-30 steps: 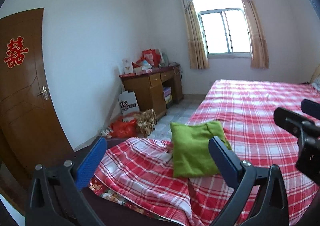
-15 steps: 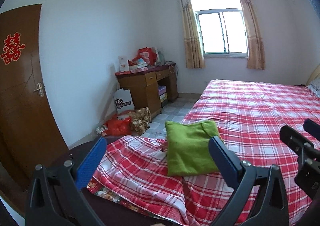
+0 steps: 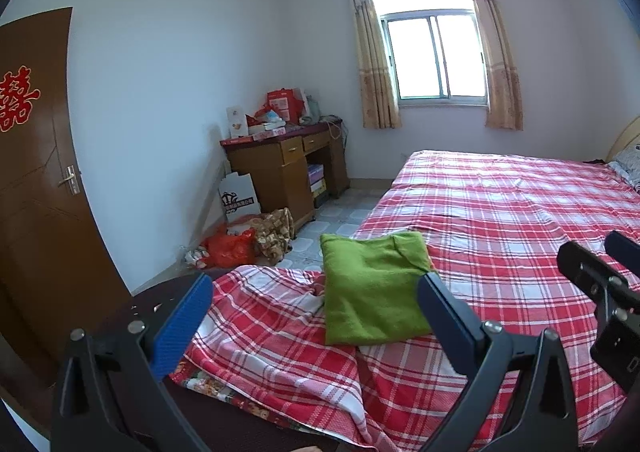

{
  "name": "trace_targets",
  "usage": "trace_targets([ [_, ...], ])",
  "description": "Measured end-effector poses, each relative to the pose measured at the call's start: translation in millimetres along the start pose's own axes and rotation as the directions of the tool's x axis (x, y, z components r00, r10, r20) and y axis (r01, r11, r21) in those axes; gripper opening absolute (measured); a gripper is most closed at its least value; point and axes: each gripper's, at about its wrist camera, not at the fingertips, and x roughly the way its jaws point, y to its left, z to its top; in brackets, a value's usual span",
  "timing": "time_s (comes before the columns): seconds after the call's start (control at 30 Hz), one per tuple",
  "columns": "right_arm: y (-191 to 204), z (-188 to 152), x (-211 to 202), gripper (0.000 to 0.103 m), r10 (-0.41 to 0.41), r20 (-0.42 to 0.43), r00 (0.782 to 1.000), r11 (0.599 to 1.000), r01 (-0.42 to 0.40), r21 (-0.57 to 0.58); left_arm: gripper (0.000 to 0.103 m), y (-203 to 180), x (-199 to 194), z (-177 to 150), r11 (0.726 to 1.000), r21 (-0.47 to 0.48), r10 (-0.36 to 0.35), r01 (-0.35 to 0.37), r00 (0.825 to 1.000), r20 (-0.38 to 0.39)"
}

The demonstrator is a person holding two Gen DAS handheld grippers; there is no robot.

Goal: Fold small clothes

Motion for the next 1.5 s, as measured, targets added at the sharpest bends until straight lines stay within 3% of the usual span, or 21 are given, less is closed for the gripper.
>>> trace_targets([
  [1.5, -0.5, -6.2, 7.5, 0.075, -0.01, -0.018, 1.0, 1.0, 0.01, 0.023, 0.103, -7.2, 8.4, -4.3, 1.0, 0.014, 0.019, -0.019, 0.999, -0.025],
])
